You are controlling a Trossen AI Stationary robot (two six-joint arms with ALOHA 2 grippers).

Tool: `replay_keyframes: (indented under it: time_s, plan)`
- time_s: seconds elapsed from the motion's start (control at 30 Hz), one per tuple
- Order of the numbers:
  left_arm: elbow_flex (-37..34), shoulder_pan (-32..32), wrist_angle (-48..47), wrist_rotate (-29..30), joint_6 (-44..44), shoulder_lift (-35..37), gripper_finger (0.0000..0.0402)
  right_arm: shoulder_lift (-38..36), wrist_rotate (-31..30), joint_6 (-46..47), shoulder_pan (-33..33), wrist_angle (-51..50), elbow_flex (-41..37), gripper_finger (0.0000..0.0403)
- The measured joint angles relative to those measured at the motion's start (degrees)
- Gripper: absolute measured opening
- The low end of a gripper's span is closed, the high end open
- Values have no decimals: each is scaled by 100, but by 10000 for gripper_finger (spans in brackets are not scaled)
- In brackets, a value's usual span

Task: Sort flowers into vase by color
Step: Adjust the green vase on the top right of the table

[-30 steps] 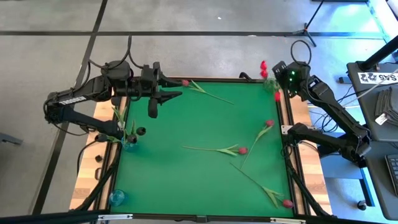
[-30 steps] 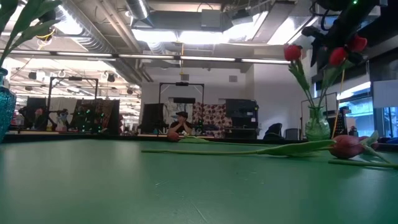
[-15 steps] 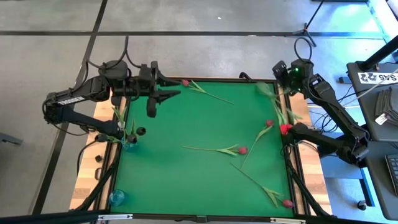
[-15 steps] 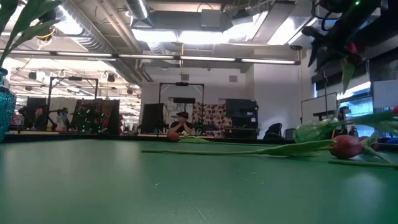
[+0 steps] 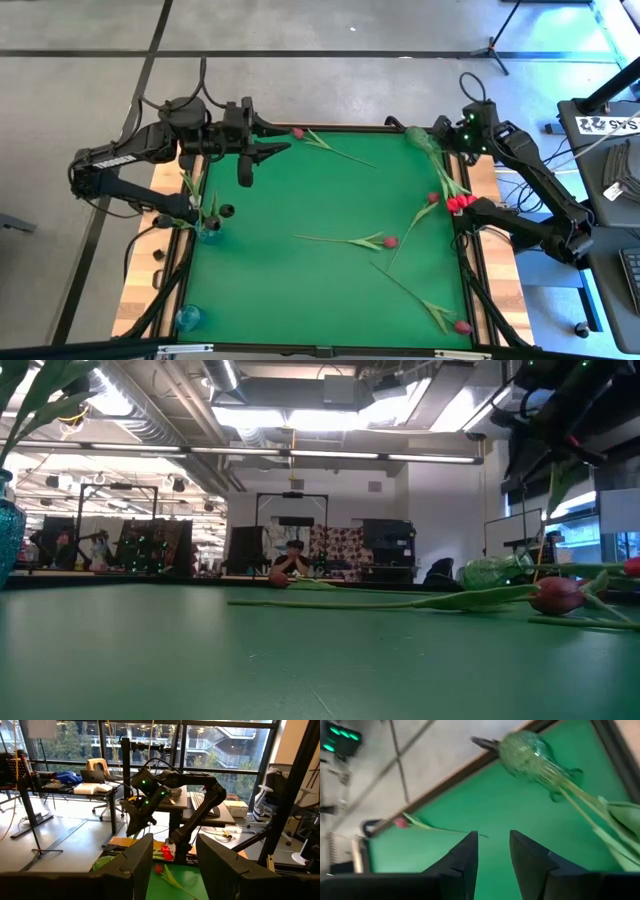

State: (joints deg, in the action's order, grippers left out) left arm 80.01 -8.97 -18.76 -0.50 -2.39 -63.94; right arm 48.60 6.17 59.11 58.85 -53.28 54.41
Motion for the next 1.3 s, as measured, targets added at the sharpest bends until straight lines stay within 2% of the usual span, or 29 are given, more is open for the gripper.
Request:
replay_keyframes:
  time_s: [0.5, 0.67, 0.77, 0.87, 0.97, 1.13, 1.3]
  plan:
    - [0, 0, 9, 0, 59, 0, 147, 4, 499, -1181, 0, -1975, 0, 122]
    - [0, 4, 7, 0, 105, 0, 147, 4, 815, -1278, 0, -2009, 0, 182]
    - [0, 4, 4, 0, 109, 0, 147, 4, 1233, -1230, -63, -2019, 0, 227]
    - [0, 4, 4, 0, 109, 0, 147, 4, 1519, -896, -397, -2119, 0, 261]
    - [0, 4, 2, -2, 111, 0, 147, 4, 1600, -734, -821, -2426, -22, 275]
    - [0, 6, -1, -7, 153, 0, 147, 7, 1597, -403, -1461, -2674, -179, 265]
    - [0, 7, -4, -48, 155, 0, 147, 9, 1670, -203, -1870, -2666, -181, 209]
